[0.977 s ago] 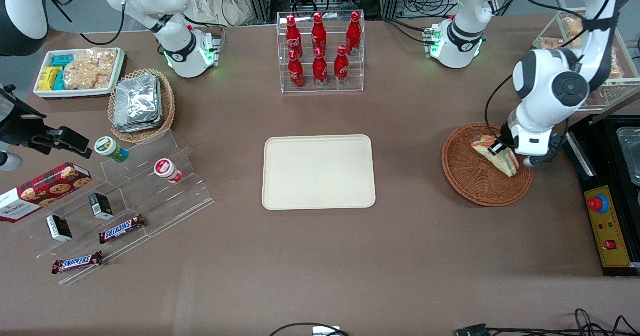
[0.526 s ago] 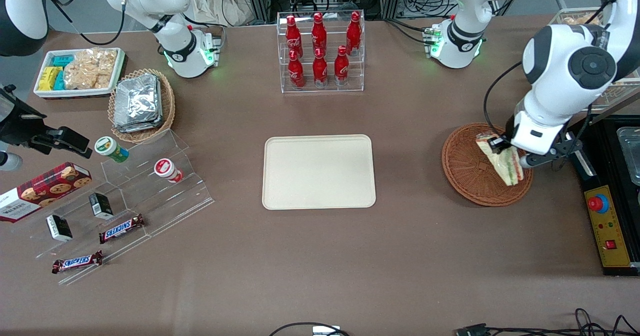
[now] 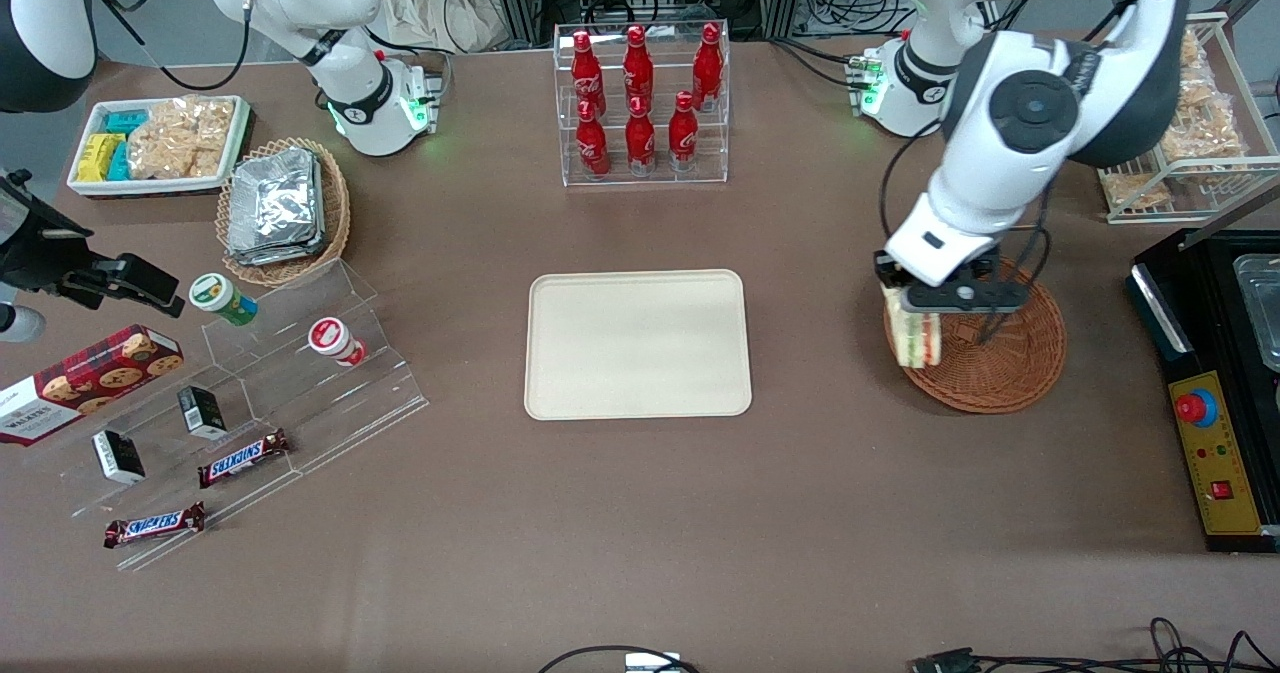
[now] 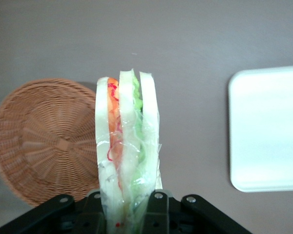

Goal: Place sandwich from basket to tray
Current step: 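Lift the sandwich with the left gripper and carry it over the cream tray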

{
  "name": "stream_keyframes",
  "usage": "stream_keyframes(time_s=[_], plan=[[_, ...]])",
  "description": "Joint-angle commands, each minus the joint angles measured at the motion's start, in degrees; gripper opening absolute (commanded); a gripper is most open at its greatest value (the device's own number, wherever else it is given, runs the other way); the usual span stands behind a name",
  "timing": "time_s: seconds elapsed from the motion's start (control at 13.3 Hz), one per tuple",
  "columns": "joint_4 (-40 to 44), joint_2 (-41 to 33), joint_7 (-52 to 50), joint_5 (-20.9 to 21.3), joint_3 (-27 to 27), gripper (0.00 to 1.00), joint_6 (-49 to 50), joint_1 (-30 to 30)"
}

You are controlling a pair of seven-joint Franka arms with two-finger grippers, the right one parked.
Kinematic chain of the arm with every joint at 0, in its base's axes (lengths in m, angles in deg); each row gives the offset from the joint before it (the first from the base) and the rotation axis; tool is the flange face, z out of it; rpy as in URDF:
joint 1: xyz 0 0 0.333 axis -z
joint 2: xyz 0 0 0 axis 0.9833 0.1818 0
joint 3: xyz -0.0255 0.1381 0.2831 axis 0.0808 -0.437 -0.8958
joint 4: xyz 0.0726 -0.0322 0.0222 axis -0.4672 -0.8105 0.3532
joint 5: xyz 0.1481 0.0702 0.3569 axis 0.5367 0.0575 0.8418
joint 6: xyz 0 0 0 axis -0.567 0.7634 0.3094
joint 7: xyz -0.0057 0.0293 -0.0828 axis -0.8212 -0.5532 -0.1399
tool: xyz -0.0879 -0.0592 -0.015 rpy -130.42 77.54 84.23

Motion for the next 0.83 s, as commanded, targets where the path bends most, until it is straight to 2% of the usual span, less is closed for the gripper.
stream_keyframes(time_s=[0.0,0.15,0.3,0.75], plan=[[4.3,5.2,-0.3,0.2,5.0,0.00,0.8,-0.1],[5.7,8.2,-2.2,0.7,8.3,0.00,0.4,-0.1],[6.1,10.6,-5.2,2.8,10.7,0.00,-0.1,1.3],[9.3,24.5,-23.7,12.1,10.7,0.00,-6.9,9.1]])
